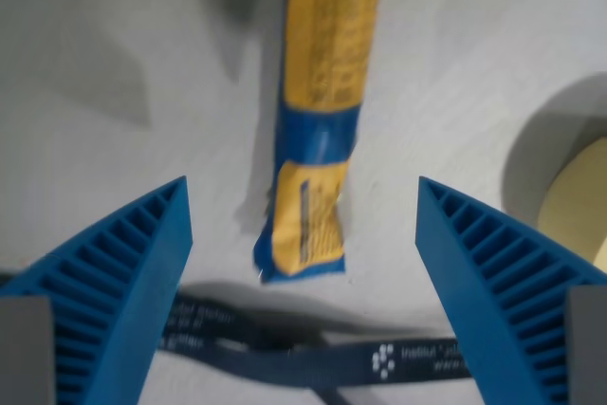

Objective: Move above the blue bag

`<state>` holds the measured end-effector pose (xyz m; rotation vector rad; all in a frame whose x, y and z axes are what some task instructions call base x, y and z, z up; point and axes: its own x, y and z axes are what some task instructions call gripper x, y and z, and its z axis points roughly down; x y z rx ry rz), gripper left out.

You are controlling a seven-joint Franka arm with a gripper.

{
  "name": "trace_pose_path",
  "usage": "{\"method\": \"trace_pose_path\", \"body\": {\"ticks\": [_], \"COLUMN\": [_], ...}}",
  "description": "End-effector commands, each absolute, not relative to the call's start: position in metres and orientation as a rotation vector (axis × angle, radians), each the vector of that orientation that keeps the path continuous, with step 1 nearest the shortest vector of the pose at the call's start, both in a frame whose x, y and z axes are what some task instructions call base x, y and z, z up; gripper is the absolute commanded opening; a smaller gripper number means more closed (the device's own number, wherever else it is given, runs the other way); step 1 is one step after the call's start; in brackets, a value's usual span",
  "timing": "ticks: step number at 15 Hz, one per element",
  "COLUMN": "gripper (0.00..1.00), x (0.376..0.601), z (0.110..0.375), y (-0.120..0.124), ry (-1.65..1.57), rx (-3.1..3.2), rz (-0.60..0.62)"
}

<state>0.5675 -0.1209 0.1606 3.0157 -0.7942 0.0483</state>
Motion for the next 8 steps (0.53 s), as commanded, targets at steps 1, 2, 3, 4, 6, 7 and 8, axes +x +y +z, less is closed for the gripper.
{"method": "trace_pose_path", "body": {"ticks": [1,2,3,4,6,7,8], "gripper": [1.0,1.0,1.0,1.0,1.0,1.0,1.0], "x": [0.5787,0.5801,0.5813,0.5823,0.5839,0.5845,0.585], "z": [0.1555,0.1541,0.1529,0.1519,0.1505,0.1502,0.15], "y": [-0.1286,-0.1306,-0.1323,-0.1337,-0.1359,-0.1367,-0.1373], "ry": [-0.986,-0.979,-0.971,-0.963,-0.948,-0.941,-0.933], "rx": [2.99,2.992,2.996,3.0,3.005,3.007,3.009], "rz": [0.033,0.031,0.03,0.028,0.021,0.02,0.019]}}
